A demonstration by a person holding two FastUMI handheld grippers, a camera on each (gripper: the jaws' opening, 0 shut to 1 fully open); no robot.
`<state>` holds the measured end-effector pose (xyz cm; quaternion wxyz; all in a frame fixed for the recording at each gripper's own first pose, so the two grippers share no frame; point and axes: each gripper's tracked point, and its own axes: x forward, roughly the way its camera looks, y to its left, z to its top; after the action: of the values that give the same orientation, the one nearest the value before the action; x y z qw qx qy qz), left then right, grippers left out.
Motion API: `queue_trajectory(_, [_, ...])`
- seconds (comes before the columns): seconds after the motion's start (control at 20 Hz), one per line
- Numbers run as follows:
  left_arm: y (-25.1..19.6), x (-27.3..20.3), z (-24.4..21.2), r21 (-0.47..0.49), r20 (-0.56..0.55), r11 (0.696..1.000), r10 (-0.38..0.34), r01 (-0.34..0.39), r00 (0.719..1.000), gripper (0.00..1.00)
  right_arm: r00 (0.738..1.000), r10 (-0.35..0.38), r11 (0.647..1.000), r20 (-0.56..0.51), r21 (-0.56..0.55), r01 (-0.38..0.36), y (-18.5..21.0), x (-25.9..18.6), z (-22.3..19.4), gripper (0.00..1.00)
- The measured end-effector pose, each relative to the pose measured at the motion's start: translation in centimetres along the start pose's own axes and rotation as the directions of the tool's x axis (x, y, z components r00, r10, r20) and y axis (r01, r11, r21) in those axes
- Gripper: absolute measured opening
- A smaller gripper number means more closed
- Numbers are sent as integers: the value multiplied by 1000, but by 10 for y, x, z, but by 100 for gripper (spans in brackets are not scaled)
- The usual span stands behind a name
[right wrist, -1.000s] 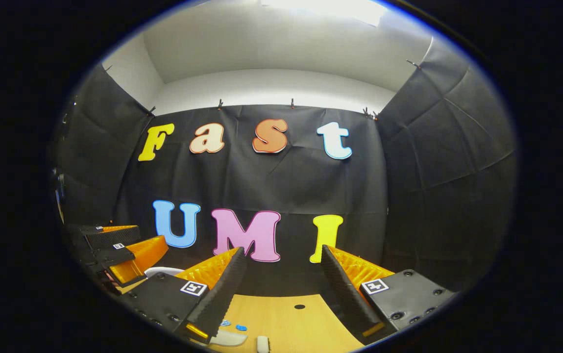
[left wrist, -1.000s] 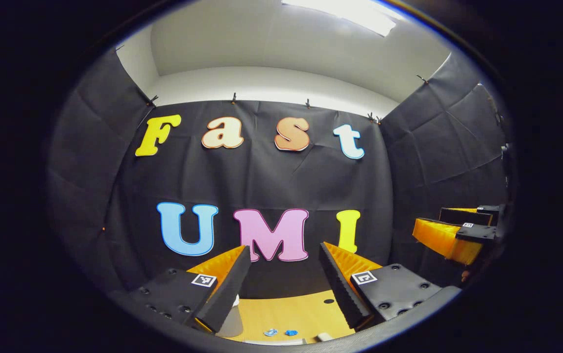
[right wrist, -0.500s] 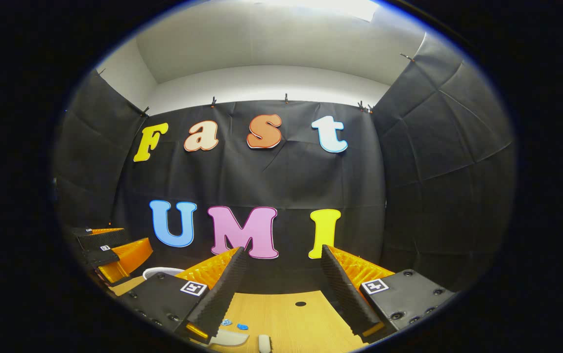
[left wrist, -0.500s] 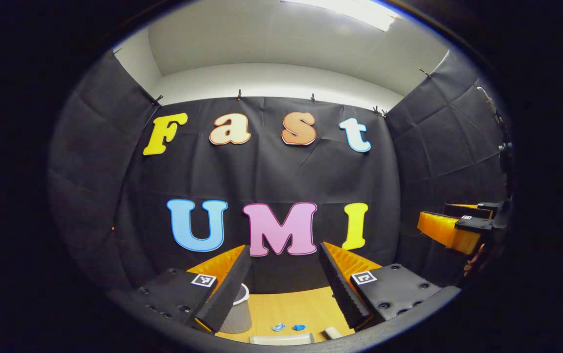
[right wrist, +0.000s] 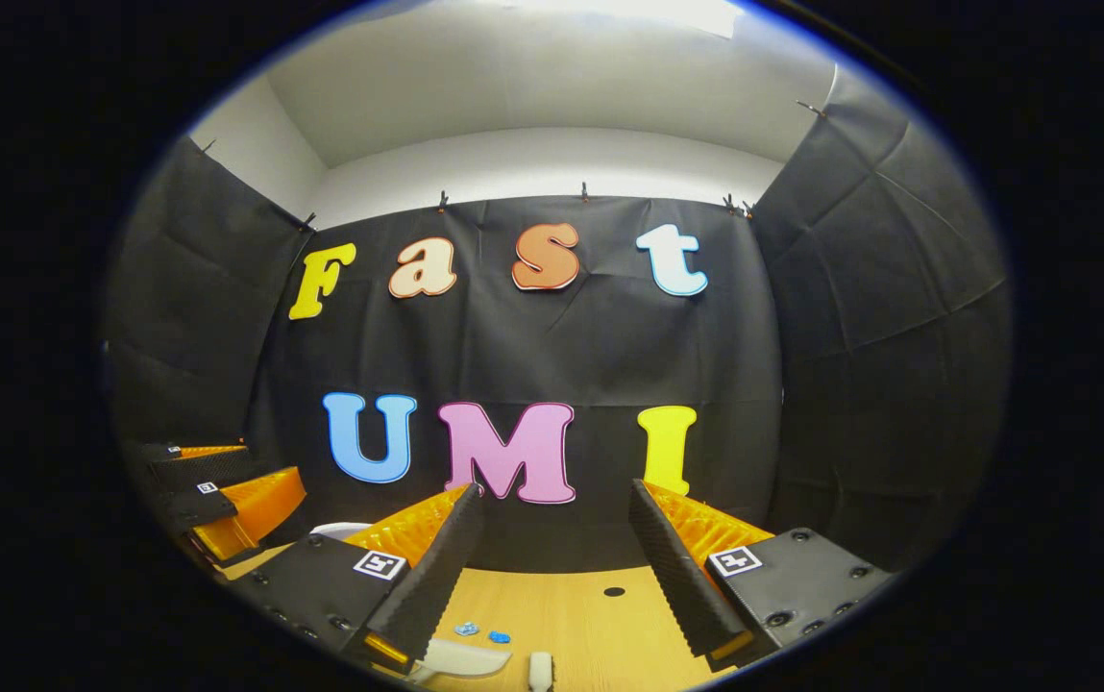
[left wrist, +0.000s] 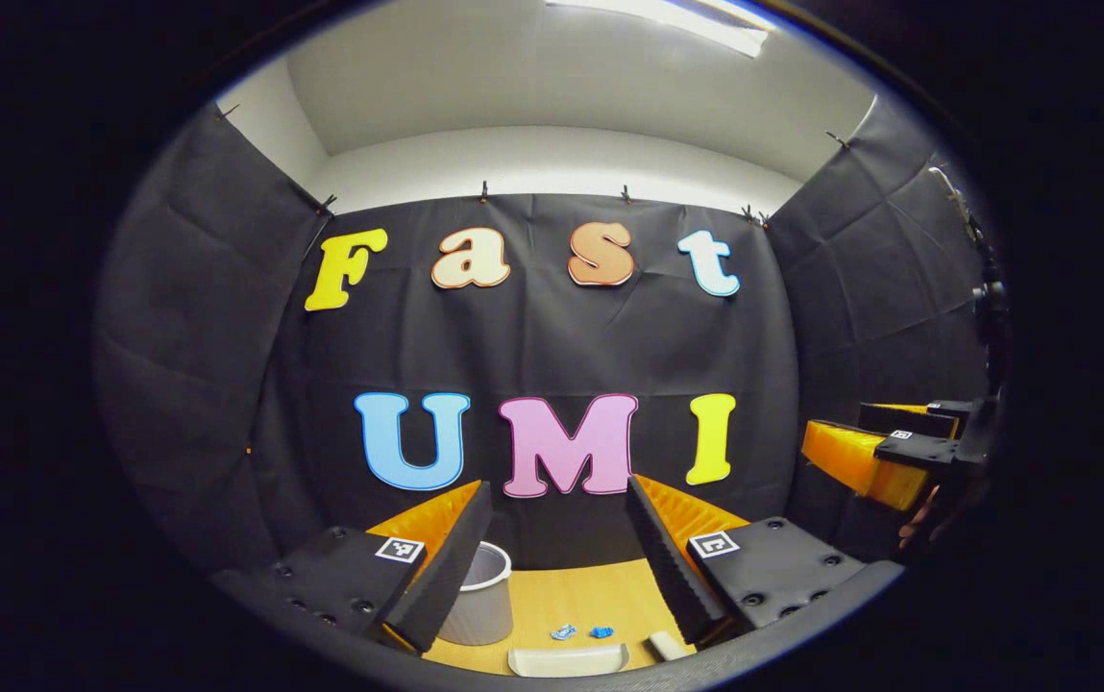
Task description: Pick up the small broom and dustpan from the desktop, sweep the trash into the dustpan with the broom, and then empty the trash into the garbage bin.
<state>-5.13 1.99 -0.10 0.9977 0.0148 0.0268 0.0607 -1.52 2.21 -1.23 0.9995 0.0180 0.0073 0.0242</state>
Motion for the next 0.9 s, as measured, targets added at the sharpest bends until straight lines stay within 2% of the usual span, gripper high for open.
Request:
queue_trajectory(0.05, [3, -2, -1, 3, 0, 1000, 8, -8, 1000, 86, 1000, 3, 1000, 7, -7, -3, 4, 0, 1, 98])
queue_trajectory(0.15, [3, -5, -4, -4, -8, 1000, 7, -7, 1000, 82, 1000, 12, 1000, 13, -18, -11, 13, -2, 2, 98])
queue_trajectory(0.2, [3, -6, -4, -12, -9, 1000, 4, -4, 1000, 86, 1000, 17, 1000, 15, -21, -17, 18, -4, 2, 98])
queue_trajectory(0.3, [6, -8, -7, -20, -19, 1000, 6, -7, 1000, 82, 1000, 20, 999, 13, -29, -20, 23, -4, 0, 98])
queue_trajectory(0.35, [8, -9, -9, -23, -22, 1000, 6, -7, 1000, 86, 1000, 25, 999, 7, -26, -25, 27, -4, -2, 98])
queue_trajectory(0.4, [9, -11, -8, -28, -20, 1000, 7, -8, 1000, 86, 1000, 28, 999, 5, -21, -28, 30, -6, -4, 94])
queue_trajectory(0.45, [10, -12, -8, -31, -17, 1000, 6, -7, 1000, 80, 1000, 26, 999, 6, -20, -26, 30, -7, -4, 98])
queue_trajectory(0.5, [10, -13, -8, -30, -18, 1000, 3, -4, 1000, 79, 1000, 22, 1000, 6, -21, -21, 30, -6, -4, 98])
queue_trajectory(0.55, [9, -14, -11, -27, -22, 1000, -2, 1, 1000, 82, 1000, 20, 1000, 4, -21, -20, 30, -7, -5, 94])
queue_trajectory(0.65, [9, -16, -13, -25, -25, 1000, -8, 7, 1000, 82, 1000, 19, 1000, 0, -16, -19, 32, -8, -6, 94])
queue_trajectory(0.7, [8, -17, -12, -26, -27, 1000, -12, 11, 1000, 86, 1000, 20, 1000, -1, -16, -20, 32, -8, -5, 94])
queue_trajectory(0.9, [4, -19, -11, -27, -24, 999, -20, 19, 1000, 86, 1000, 18, 999, -9, -30, -18, 31, -12, -7, 94])
